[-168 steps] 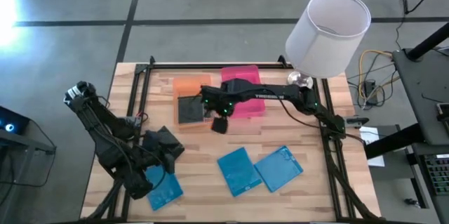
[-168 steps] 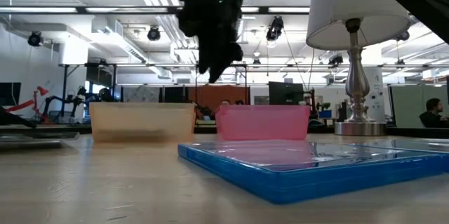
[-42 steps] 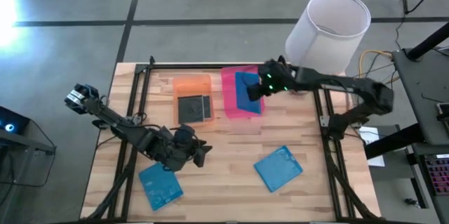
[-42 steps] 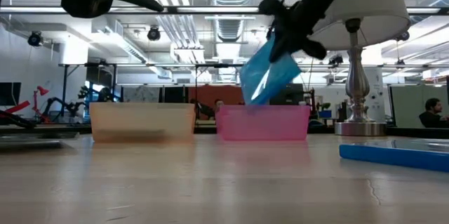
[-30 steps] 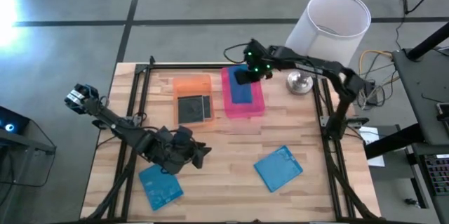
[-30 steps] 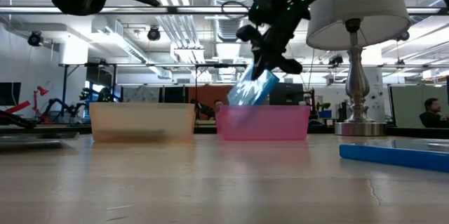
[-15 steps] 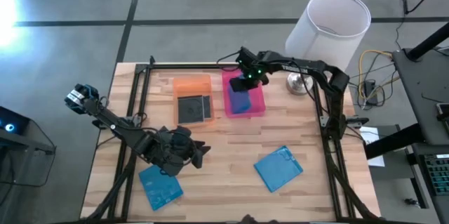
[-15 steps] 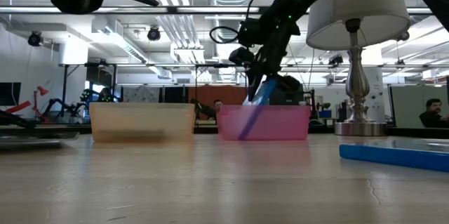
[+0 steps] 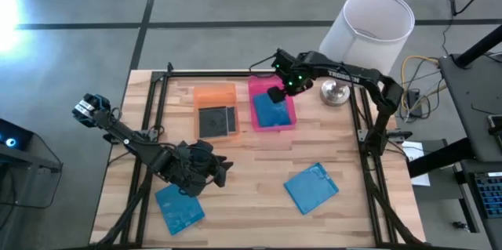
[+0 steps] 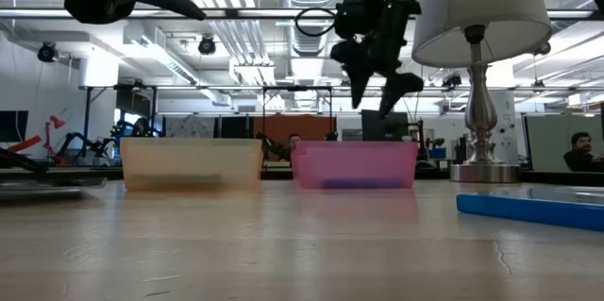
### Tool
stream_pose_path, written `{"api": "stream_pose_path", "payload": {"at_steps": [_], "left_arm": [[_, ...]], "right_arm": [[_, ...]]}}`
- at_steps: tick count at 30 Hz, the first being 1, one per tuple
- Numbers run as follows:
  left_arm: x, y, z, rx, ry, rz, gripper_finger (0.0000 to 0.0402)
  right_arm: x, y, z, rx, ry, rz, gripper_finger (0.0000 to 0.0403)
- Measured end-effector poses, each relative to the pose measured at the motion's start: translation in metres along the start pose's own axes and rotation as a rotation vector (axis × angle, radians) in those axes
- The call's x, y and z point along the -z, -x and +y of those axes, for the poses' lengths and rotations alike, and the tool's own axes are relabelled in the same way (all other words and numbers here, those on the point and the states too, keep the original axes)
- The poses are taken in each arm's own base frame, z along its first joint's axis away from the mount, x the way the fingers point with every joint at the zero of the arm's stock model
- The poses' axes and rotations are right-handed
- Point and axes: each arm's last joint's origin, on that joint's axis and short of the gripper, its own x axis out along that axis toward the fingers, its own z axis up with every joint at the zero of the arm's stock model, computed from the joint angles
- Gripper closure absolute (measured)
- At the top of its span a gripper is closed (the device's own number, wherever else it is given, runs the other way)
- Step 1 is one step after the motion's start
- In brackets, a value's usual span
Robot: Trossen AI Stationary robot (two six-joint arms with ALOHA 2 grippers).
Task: Pick & place jewel cases by type
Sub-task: Put the right blue CD case into the pink bin
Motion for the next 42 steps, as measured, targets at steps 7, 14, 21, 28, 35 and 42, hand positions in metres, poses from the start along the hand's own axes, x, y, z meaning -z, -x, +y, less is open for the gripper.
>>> {"api": "stream_pose_path", "payload": {"at_steps": [7,14,21,28,35,42], "left_arm": [[0.0,0.0,0.0,-0.003,-0.015,0.0,0.0235],[-0.001,-0.002,0.001,-0.003,-0.021,0.024,0.0235],[0.004,-0.009,0.004,0.042,-0.057,0.113,0.0235],[0.012,-0.024,0.012,0.175,-0.021,0.175,0.0235],[0.018,-0.027,0.018,0.209,-0.004,0.251,0.0235],[0.02,-0.028,0.021,0.204,0.025,0.274,0.0235]], "right_arm": [[0.059,0.022,0.032,0.048,0.377,0.125,0.0105],[0.144,0.018,0.062,0.0,0.635,0.288,0.0125],[0.232,-0.011,0.053,0.042,0.602,0.412,0.0138],[0.276,-0.044,0.013,0.185,0.349,0.438,0.0139],[0.285,-0.067,-0.009,-0.006,0.25,0.398,0.0131],[0.292,-0.08,-0.025,-0.004,0.177,0.418,0.0132]]}}
